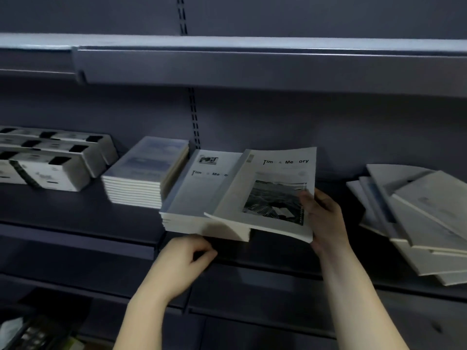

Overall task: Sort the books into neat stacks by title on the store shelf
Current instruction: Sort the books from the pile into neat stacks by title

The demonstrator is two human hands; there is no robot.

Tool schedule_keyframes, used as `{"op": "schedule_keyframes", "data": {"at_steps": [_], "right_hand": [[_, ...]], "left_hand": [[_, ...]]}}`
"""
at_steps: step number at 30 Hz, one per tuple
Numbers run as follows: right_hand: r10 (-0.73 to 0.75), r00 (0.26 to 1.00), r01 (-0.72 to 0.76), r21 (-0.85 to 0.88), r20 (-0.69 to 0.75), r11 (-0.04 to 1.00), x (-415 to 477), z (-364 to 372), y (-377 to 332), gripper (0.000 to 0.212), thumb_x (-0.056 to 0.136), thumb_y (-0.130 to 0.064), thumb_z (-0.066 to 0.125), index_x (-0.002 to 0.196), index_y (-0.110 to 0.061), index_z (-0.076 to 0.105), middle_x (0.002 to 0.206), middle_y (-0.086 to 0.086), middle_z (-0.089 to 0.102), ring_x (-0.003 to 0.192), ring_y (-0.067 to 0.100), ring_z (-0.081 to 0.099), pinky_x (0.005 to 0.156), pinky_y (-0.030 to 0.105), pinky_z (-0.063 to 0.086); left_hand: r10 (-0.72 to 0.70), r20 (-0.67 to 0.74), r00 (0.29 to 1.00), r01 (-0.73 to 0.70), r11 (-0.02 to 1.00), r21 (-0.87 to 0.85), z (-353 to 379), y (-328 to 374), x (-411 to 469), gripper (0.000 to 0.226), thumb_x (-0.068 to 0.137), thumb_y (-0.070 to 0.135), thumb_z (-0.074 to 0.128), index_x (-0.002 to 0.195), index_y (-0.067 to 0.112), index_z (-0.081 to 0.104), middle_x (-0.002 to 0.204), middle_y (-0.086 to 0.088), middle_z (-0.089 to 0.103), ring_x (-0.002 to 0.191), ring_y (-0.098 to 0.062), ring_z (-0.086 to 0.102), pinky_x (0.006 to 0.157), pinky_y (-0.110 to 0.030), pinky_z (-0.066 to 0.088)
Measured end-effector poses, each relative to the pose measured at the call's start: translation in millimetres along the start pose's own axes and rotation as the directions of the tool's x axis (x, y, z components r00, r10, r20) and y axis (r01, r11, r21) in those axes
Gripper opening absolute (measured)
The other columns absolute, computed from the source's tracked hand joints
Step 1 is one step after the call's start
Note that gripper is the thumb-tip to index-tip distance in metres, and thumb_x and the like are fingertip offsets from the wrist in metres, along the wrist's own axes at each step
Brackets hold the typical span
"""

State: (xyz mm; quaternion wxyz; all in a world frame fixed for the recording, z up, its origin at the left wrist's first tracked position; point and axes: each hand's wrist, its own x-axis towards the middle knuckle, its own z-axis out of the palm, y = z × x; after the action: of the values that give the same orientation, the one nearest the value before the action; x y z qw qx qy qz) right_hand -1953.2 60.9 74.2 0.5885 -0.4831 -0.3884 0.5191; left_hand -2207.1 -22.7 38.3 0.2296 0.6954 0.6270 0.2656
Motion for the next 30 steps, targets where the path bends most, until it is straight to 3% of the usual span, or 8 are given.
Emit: {"op": "schedule_keyframes", "data": {"at_steps": [9, 15, 18, 22, 27, 30], "right_hand": [[0.051, 0.994, -0.033, -0.184, 0.099, 0.982, 3, 62, 19, 0.018, 0.096, -0.016, 0.056, 0.109, -0.011, 0.068, 0.092, 0.005, 0.075, 0.084, 0.022, 0.073, 0.068, 0.035, 0.056], [0.017, 1.0, -0.019, -0.107, -0.017, 0.994, 6, 88, 15, 0.022, 0.087, -0.001, 0.057, 0.103, -0.01, 0.068, 0.078, 0.004, 0.073, 0.06, 0.014, 0.069, 0.046, 0.021, 0.049], [-0.013, 0.999, 0.008, -0.127, -0.038, 0.992, 9, 96, 22, 0.033, 0.084, 0.001, 0.059, 0.114, -0.012, 0.067, 0.096, 0.007, 0.073, 0.08, 0.02, 0.072, 0.055, 0.025, 0.053], [-0.147, 0.989, 0.126, -0.371, -0.028, 0.92, 10, 102, 36, 0.035, 0.085, -0.002, 0.066, 0.117, -0.016, 0.068, 0.104, -0.004, 0.072, 0.097, 0.012, 0.068, 0.072, 0.018, 0.051], [-0.26, 0.965, 0.199, -0.564, -0.028, 0.802, 10, 109, 40, 0.035, 0.086, -0.01, 0.069, 0.121, -0.015, 0.066, 0.101, -0.011, 0.068, 0.087, -0.001, 0.061, 0.064, -0.001, 0.041], [-0.305, 0.952, 0.216, -0.648, -0.027, 0.731, 14, 111, 42, 0.038, 0.086, -0.014, 0.07, 0.124, -0.012, 0.065, 0.112, -0.003, 0.071, 0.098, 0.005, 0.064, 0.07, -0.002, 0.037]], "left_hand": [[0.007, -0.14, 0.99, 0.003, 0.998, 0.07, -50, -61, -7, 0.01, 0.087, 0.026, 0.063, 0.09, 0.031, 0.072, 0.089, 0.019, 0.065, 0.085, 0.001, 0.059, 0.075, -0.025, 0.05], [0.001, -0.269, 0.963, 0.046, 0.985, 0.167, -61, -90, 1, 0.017, 0.085, 0.021, 0.066, 0.1, 0.023, 0.072, 0.102, 0.007, 0.062, 0.097, -0.016, 0.056, 0.084, -0.038, 0.049], [-0.008, -0.266, 0.964, 0.067, 0.974, 0.215, -60, -108, 7, 0.022, 0.086, 0.019, 0.065, 0.108, 0.019, 0.07, 0.115, 0.0, 0.061, 0.108, -0.023, 0.055, 0.092, -0.047, 0.046], [0.006, -0.305, 0.952, 0.079, 0.961, 0.266, -56, -122, 14, 0.031, 0.087, 0.027, 0.057, 0.112, 0.013, 0.068, 0.119, -0.008, 0.062, 0.109, -0.03, 0.057, 0.094, -0.048, 0.046], [0.056, -0.347, 0.936, 0.054, 0.953, 0.3, -51, -131, 22, 0.041, 0.086, 0.036, 0.048, 0.116, 0.014, 0.065, 0.118, -0.004, 0.062, 0.106, -0.026, 0.057, 0.093, -0.039, 0.041], [0.064, -0.358, 0.931, 0.055, 0.948, 0.313, -48, -131, 25, 0.048, 0.087, 0.042, 0.037, 0.118, 0.017, 0.064, 0.12, -0.002, 0.06, 0.108, -0.024, 0.055, 0.094, -0.039, 0.039]]}}
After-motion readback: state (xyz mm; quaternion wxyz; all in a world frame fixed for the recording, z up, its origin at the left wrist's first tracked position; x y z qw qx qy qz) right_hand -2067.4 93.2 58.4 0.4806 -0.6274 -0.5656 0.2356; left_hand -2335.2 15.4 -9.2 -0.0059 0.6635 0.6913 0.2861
